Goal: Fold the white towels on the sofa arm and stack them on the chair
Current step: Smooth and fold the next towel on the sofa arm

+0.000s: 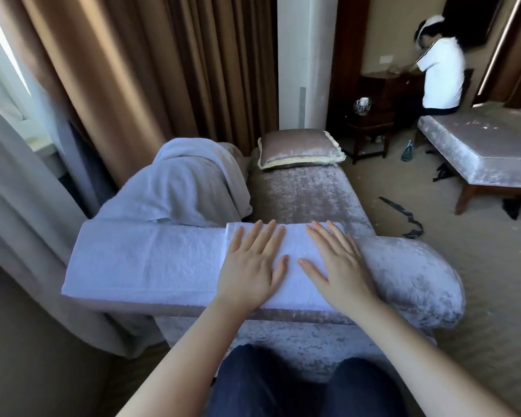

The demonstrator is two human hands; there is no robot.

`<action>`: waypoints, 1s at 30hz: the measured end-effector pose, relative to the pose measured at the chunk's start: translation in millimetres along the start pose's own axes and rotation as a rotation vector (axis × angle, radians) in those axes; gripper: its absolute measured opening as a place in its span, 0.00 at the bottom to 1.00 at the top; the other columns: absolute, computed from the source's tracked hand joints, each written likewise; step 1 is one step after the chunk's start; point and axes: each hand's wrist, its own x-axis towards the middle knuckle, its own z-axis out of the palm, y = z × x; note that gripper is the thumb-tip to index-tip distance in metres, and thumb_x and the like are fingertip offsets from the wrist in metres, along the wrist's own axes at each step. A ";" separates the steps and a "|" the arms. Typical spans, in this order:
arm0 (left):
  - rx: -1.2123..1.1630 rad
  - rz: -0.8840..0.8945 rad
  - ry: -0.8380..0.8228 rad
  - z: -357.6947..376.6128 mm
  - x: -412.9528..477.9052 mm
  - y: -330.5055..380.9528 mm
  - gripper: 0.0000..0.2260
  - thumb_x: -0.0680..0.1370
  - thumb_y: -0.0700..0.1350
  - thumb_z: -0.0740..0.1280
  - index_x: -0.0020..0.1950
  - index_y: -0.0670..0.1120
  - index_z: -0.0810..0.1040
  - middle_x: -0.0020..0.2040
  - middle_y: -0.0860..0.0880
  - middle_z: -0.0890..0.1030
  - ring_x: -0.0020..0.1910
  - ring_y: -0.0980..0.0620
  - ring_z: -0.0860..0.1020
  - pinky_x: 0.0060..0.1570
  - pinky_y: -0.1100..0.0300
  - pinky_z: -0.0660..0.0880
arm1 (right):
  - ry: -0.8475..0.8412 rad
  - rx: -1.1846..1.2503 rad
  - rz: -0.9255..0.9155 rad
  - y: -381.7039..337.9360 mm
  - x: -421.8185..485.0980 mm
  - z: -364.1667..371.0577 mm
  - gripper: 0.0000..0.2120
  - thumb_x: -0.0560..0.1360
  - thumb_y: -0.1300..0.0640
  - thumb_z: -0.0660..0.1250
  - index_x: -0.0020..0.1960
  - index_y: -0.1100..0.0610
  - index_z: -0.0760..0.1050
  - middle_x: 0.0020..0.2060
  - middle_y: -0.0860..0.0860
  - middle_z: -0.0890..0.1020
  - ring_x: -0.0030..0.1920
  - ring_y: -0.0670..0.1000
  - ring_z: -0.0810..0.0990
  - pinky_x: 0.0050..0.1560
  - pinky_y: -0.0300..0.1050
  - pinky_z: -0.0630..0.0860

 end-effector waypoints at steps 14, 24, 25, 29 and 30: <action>-0.050 -0.200 0.040 -28.0 -36.5 -20.6 0.25 0.80 0.54 0.54 0.72 0.41 0.70 0.72 0.43 0.70 0.73 0.45 0.66 0.70 0.44 0.63 | -0.050 0.391 0.473 7.5 -4.2 -45.8 0.12 0.74 0.51 0.69 0.43 0.56 0.69 0.33 0.50 0.76 0.33 0.51 0.75 0.31 0.44 0.65; -0.095 -0.052 -0.190 13.1 31.2 65.5 0.31 0.84 0.57 0.41 0.68 0.38 0.75 0.66 0.41 0.77 0.66 0.42 0.76 0.64 0.40 0.71 | 0.018 0.227 0.670 106.9 -11.4 -107.7 0.10 0.75 0.55 0.70 0.50 0.61 0.76 0.37 0.53 0.79 0.36 0.52 0.75 0.32 0.43 0.65; -0.092 -0.058 -0.203 14.6 33.9 70.6 0.32 0.84 0.57 0.41 0.67 0.38 0.75 0.65 0.41 0.78 0.65 0.42 0.76 0.63 0.40 0.71 | -0.014 0.199 0.678 112.9 -15.0 -107.9 0.10 0.75 0.54 0.69 0.50 0.60 0.76 0.37 0.52 0.79 0.37 0.52 0.76 0.33 0.43 0.67; -0.053 -0.027 -0.173 8.7 29.1 61.8 0.33 0.83 0.59 0.40 0.69 0.41 0.75 0.67 0.45 0.77 0.66 0.46 0.75 0.68 0.45 0.65 | 0.056 -0.046 0.609 110.1 -20.0 -105.1 0.14 0.75 0.51 0.70 0.55 0.57 0.75 0.49 0.50 0.79 0.48 0.55 0.76 0.45 0.49 0.73; -0.048 -0.046 -0.137 3.5 25.8 52.1 0.33 0.83 0.60 0.41 0.68 0.42 0.75 0.66 0.45 0.78 0.66 0.47 0.76 0.70 0.47 0.63 | 0.130 -0.128 0.512 104.1 -18.0 -101.5 0.14 0.74 0.53 0.70 0.56 0.58 0.75 0.52 0.52 0.78 0.51 0.56 0.75 0.48 0.50 0.73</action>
